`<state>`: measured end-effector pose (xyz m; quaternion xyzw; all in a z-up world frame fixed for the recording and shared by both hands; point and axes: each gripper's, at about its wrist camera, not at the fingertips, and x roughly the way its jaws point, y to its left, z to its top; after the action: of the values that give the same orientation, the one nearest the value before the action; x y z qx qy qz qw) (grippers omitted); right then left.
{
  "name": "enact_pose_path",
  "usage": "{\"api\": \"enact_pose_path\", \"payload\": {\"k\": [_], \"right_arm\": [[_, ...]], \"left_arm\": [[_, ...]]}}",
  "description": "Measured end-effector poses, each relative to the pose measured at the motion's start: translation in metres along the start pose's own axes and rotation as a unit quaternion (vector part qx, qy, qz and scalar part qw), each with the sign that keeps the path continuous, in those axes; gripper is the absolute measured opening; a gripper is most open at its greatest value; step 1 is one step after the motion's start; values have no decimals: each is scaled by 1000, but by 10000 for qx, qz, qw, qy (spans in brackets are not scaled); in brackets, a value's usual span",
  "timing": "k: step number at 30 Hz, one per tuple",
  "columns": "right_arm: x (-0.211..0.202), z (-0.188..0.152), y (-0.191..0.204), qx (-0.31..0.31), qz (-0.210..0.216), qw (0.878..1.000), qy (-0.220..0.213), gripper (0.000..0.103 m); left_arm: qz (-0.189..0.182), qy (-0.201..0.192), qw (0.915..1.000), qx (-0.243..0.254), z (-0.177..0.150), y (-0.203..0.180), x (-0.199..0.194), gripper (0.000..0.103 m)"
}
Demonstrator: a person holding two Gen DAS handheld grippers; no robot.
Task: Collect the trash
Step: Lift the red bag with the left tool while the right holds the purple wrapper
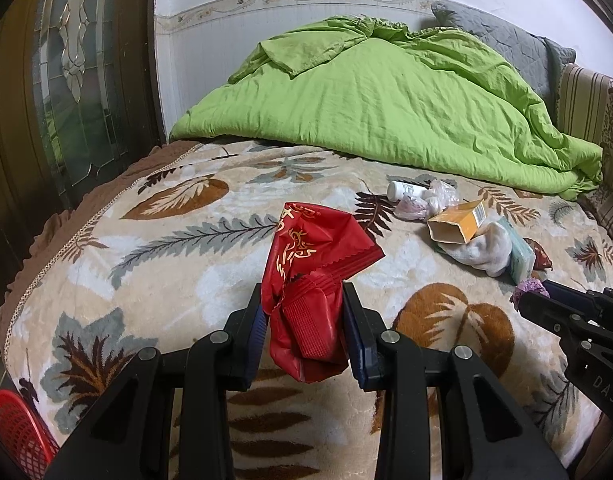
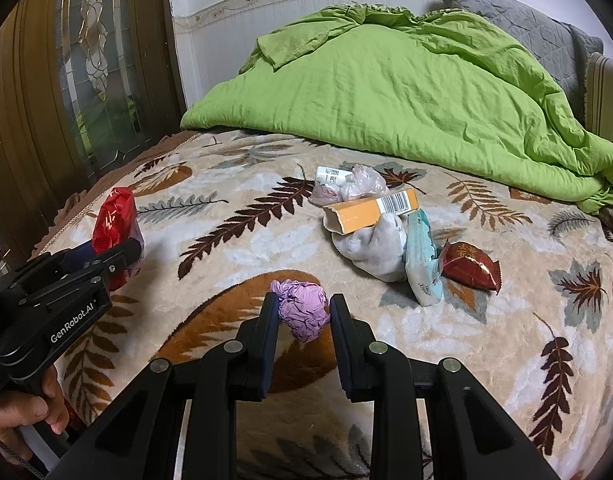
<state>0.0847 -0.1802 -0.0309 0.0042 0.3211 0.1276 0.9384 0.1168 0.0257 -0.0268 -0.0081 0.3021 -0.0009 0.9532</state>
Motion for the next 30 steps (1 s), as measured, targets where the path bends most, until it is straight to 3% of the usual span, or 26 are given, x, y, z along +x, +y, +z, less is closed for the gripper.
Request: {"api": "enact_pose_path", "payload": {"k": [30], "right_arm": [[10,-1,-6,-19,-210,9996,191,28]], "left_arm": [[-112,47,9999,55,-3,-11,1,34]]}}
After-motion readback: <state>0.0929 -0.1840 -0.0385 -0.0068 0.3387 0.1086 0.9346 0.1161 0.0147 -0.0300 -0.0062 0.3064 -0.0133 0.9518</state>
